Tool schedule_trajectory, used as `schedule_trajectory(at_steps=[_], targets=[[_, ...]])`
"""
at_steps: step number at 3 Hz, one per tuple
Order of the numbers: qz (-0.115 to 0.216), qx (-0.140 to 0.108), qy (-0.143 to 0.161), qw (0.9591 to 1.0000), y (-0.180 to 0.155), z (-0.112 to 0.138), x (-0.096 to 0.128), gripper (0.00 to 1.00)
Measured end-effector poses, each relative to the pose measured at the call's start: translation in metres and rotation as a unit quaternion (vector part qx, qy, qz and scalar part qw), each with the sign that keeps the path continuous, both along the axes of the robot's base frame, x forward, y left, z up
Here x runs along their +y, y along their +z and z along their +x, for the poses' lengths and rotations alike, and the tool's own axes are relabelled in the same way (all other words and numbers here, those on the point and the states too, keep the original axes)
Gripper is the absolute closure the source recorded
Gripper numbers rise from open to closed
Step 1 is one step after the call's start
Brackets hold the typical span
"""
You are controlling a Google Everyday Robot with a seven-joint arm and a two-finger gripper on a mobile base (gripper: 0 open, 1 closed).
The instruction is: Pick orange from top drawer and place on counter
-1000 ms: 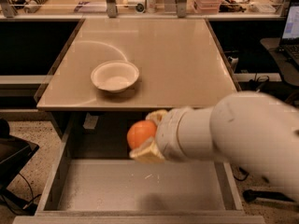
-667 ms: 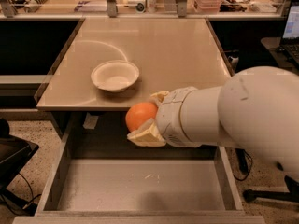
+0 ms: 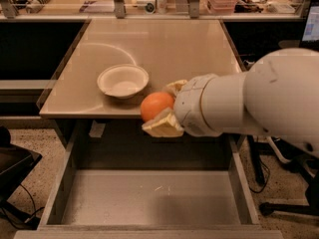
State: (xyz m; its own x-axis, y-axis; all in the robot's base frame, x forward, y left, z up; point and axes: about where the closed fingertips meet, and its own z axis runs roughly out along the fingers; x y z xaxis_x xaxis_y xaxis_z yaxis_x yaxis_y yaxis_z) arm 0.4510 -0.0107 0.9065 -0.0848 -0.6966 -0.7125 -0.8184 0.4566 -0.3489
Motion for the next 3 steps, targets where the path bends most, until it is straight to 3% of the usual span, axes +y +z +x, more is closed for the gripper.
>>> schedule_trajectory(at_steps=[1, 2, 3], targets=[[0.022, 0.013, -0.013, 0.9996, 0.019, 0.051, -0.037, 1.00], [0.032, -0.007, -0.021, 0.9992, 0.053, 0.067, -0.054, 1.00], [0.032, -0.008, -0.020, 0.9992, 0.054, 0.067, -0.053, 1.00]])
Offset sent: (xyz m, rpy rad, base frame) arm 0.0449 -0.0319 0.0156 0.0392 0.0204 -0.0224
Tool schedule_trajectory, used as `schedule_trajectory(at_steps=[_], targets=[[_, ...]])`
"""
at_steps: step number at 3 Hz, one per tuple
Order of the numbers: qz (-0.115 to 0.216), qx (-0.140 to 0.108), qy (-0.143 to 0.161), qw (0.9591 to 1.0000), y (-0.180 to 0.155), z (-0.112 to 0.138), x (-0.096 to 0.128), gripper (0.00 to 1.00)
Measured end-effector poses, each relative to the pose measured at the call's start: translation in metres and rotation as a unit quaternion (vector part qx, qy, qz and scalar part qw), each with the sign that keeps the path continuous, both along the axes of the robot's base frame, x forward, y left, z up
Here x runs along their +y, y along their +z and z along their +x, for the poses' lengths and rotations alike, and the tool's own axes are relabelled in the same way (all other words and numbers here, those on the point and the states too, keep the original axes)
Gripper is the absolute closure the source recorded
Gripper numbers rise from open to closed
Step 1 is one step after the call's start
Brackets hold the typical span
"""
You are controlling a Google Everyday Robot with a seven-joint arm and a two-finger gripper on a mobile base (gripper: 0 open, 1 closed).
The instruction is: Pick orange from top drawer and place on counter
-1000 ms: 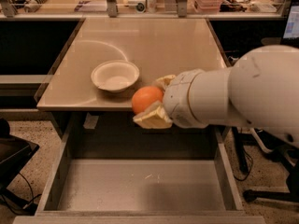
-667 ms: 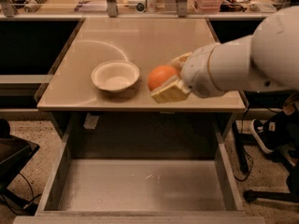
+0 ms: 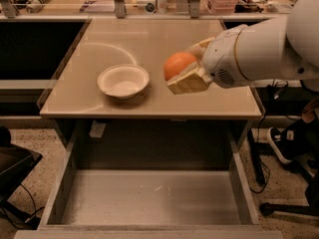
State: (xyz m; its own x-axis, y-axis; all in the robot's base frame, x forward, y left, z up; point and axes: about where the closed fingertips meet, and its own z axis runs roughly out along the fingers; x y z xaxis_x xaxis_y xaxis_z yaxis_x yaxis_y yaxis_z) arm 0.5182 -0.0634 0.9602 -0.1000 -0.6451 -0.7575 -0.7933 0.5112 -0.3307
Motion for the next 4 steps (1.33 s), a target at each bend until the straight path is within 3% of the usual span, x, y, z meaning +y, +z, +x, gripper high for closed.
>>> schedule_trajectory(at_steps=[1, 2, 3, 4], targets=[[0.018, 0.017, -0.002, 0.9997, -0.001, 0.031, -0.010, 1.00], [0.029, -0.002, -0.032, 0.9991, 0.013, 0.099, -0.038, 1.00], [0.034, -0.020, -0.035, 0.9986, 0.034, 0.108, -0.042, 1.00], [0.039, -0.004, -0.040, 0.9984, -0.005, 0.119, -0.034, 1.00]])
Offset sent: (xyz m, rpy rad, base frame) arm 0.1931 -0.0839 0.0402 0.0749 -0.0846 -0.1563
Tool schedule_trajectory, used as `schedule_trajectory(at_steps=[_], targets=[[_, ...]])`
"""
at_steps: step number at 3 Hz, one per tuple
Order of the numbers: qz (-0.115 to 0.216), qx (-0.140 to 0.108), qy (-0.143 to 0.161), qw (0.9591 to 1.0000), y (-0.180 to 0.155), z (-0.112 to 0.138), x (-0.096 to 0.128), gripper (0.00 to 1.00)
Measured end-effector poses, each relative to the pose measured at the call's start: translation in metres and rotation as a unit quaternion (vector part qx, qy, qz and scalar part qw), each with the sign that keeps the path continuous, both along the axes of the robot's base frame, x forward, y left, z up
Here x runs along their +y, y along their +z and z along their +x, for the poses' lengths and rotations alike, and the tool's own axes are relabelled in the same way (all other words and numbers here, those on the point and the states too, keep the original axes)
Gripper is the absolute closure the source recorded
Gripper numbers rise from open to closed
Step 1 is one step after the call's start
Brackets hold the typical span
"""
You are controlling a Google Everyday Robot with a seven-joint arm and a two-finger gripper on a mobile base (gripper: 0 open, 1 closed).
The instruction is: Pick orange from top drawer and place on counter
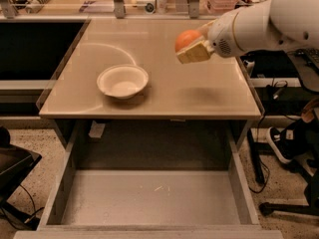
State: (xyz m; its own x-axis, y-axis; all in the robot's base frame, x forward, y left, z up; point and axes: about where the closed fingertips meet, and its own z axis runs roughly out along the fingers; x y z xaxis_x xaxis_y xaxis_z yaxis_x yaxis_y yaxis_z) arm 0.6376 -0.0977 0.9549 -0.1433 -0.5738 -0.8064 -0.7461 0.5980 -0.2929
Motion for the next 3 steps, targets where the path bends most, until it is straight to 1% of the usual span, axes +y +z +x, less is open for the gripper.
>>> schedule_trajectory(at_steps=[1, 2, 3], targets=[[0.044, 0.040, -0.022, 0.9980, -0.0628, 0.0303, 0.0169, 1.00], [0.049, 0.040, -0.025, 0.9977, -0.0654, 0.0337, 0.0179, 1.00], [0.048, 0.040, -0.024, 0.9977, -0.0654, 0.0336, 0.0180, 0.82]])
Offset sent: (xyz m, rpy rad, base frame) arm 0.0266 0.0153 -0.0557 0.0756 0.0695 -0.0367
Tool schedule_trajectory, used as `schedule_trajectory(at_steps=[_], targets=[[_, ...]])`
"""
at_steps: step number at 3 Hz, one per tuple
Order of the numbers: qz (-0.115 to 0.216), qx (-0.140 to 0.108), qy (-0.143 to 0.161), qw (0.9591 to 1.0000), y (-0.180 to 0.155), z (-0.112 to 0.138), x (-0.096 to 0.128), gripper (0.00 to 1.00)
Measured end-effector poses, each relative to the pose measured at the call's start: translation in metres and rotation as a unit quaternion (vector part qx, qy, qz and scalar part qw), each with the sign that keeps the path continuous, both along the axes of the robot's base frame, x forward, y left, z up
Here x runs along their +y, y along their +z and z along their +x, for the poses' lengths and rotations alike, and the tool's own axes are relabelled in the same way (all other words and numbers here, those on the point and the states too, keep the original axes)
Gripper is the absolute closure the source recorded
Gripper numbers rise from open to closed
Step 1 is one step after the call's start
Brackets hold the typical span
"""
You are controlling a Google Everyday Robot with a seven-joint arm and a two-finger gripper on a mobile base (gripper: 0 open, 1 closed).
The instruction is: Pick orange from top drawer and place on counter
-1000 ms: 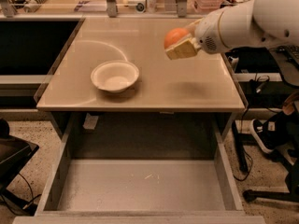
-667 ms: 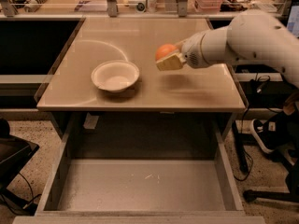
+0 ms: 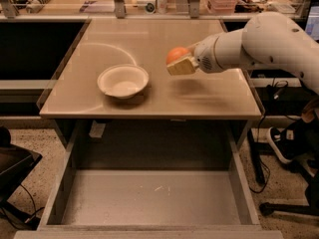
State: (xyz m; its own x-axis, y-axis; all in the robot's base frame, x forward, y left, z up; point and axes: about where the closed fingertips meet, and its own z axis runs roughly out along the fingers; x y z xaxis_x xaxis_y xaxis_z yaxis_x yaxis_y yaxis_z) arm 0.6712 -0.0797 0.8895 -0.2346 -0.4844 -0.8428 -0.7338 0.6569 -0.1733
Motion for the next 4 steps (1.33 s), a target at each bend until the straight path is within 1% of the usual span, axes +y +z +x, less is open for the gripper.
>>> schedule_trajectory(at_steps=[3, 4], targets=[[0.000, 0.000, 0.000, 1.0000, 0.0000, 0.0000, 0.0001, 0.12], [0.000, 0.000, 0.000, 1.0000, -0.0001, 0.0000, 0.0004, 0.00]])
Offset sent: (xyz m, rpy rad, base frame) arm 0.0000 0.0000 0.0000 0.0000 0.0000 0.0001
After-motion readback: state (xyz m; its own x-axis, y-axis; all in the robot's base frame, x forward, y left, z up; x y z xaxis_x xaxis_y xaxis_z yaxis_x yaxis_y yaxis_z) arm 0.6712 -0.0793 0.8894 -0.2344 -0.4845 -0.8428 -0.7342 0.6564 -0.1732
